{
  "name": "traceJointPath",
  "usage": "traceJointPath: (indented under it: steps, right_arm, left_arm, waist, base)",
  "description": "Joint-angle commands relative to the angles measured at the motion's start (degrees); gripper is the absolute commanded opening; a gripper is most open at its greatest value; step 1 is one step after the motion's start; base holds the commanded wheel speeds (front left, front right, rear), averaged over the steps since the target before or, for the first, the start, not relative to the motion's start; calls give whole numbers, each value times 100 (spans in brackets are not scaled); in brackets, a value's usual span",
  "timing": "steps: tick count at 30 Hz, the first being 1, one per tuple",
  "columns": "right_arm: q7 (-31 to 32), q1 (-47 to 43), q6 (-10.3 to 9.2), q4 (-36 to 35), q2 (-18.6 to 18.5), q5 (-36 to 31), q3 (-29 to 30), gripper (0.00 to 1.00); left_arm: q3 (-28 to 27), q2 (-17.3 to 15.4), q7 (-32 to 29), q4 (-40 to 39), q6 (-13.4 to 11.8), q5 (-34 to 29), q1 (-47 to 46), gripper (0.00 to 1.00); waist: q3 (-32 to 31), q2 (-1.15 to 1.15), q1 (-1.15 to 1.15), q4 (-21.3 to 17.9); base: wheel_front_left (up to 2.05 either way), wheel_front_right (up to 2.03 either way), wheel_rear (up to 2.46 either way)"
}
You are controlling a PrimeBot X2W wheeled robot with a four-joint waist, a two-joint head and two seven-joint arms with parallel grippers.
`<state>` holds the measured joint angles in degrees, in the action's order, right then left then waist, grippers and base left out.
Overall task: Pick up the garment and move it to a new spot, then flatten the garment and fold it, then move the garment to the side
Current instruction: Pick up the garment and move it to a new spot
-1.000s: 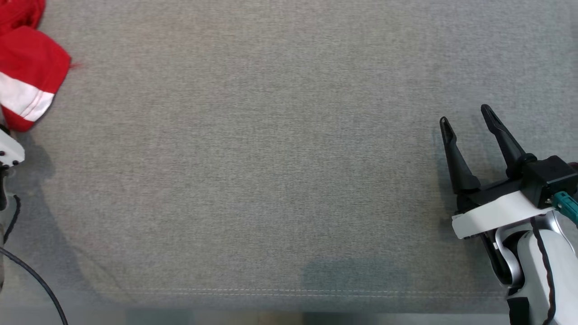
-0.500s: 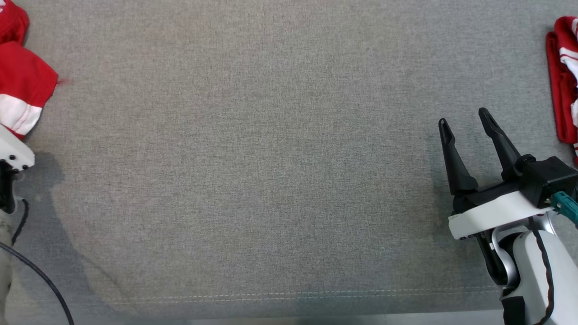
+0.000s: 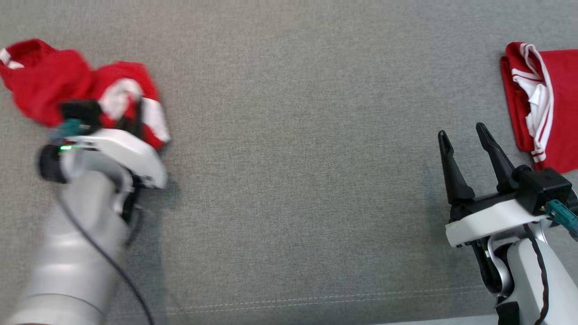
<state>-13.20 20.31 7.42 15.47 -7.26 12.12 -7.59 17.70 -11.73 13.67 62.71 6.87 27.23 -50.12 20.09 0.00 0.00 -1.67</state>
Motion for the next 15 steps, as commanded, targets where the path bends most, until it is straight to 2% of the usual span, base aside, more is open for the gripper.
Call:
traceJointPath:
  steps: [1, 5, 7, 11, 15]
  right_arm:
    - [-93, -138, 7, -92, 23, 40, -57, 100]
    - [-119, -174, 7, -39, 43, 67, 3, 100]
    - [-129, -170, 7, -18, 47, 69, 14, 100]
    - [-143, -167, 7, 10, 91, 79, -13, 100]
    - [-156, -141, 7, 81, 116, 99, -65, 100]
  left_arm:
    - [120, -2, 62, -251, 45, -144, 86, 0]
    - [880, 577, 16, -533, 57, -401, 291, 0]
    - [1359, 741, -51, -692, 59, -503, 363, 0]
    - [2480, 869, -224, -1118, 60, -473, 504, 0]
    - [3769, 882, -382, -1920, 60, -17, 677, 0]
  waist:
    - [-115, 0, 0, -81]
    - [-194, 0, 0, -180]
    - [-206, 0, 0, -226]
    - [-212, 0, 0, -333]
    - [-218, 0, 0, -411]
  base:
    - [0, 0, 0]
    - [0, 0, 0]
    - [0, 0, 0]
    - [0, 0, 0]
    - [0, 0, 0]
